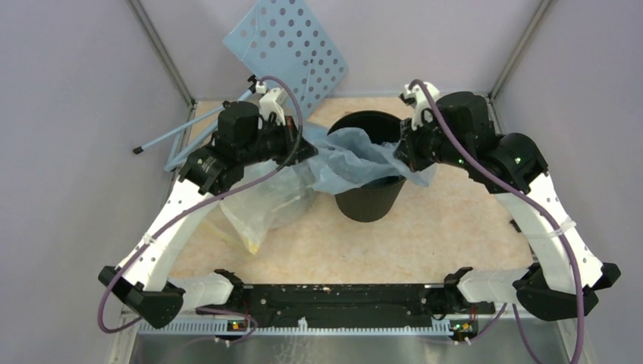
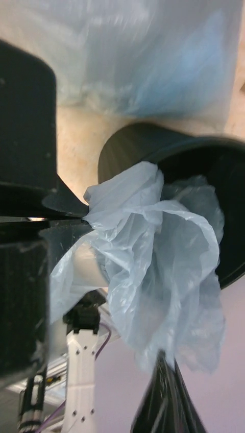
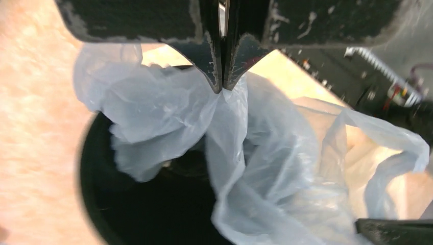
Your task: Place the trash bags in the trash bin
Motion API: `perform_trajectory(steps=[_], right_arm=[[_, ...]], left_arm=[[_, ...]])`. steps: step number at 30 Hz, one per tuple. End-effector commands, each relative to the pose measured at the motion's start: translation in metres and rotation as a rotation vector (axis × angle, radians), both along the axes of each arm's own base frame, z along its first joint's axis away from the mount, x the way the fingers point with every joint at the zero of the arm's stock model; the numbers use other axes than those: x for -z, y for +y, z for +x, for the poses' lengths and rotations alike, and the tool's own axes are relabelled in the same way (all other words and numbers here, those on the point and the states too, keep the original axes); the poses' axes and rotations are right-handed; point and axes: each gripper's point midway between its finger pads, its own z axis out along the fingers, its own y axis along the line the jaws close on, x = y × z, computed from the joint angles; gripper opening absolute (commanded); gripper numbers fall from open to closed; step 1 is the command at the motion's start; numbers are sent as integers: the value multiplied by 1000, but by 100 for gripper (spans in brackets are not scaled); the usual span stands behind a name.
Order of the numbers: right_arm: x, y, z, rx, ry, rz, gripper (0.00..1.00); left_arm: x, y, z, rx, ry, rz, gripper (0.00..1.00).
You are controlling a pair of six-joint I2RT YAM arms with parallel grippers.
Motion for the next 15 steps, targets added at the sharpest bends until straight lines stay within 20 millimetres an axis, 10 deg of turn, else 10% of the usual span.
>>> perform_trajectory(steps=[1, 8, 12, 15], right_arm=[[-64, -39, 41, 356, -220, 84, 0], [-68, -91, 75, 656, -310, -52, 9], [-64, -76, 76, 545, -304, -65, 70], [-61, -54, 63, 381, -280, -16, 79]], left_arm=[[-6, 20, 27, -13, -77, 113, 0], [4, 31, 48, 18, -61, 193, 0], [-2, 24, 44, 68, -79, 154, 0], [-9, 18, 39, 99, -96, 112, 3]])
